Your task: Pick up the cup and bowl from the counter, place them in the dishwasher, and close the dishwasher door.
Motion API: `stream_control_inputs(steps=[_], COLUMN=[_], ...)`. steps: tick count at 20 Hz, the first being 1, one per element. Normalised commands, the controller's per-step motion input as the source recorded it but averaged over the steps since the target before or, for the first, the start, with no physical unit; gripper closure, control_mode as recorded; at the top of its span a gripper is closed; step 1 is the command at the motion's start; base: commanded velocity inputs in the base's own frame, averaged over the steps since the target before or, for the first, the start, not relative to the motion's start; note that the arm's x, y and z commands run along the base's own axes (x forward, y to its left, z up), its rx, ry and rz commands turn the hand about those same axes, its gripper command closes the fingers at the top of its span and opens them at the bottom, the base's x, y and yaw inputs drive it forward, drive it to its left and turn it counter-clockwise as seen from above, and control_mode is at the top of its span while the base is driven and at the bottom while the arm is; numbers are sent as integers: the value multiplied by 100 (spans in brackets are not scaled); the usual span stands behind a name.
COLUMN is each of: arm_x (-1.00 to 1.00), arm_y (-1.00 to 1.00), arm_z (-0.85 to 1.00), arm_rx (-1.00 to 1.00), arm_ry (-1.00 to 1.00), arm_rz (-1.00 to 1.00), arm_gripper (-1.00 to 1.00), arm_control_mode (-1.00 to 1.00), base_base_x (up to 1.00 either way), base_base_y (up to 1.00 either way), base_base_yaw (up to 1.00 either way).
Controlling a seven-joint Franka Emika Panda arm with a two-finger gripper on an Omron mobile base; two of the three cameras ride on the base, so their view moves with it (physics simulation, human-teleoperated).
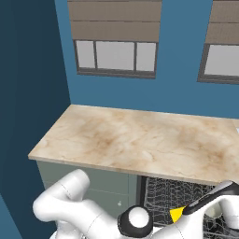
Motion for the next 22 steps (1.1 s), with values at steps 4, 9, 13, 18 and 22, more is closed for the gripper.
stream_control_inputs(steps=[4, 9, 13, 18, 22], arm_x=[0, 0, 0, 0, -19], arm_y=[0, 0, 0, 0, 2], arm_z=[16, 16, 12, 12, 0], arm_rx=[0, 0, 0, 0, 0], arm_ry=[0, 0, 0, 0, 0], arm_rz=[-1, -1, 0, 0, 0], arm_gripper=[-100, -100, -100, -100, -100], arm_control_mode=[-100, -100, -100, -100, -100], base_base_x=[0, 0, 0, 0, 0], base_base_y=[0, 0, 0, 0, 0], base_base_yaw=[0, 0, 0, 0, 0])
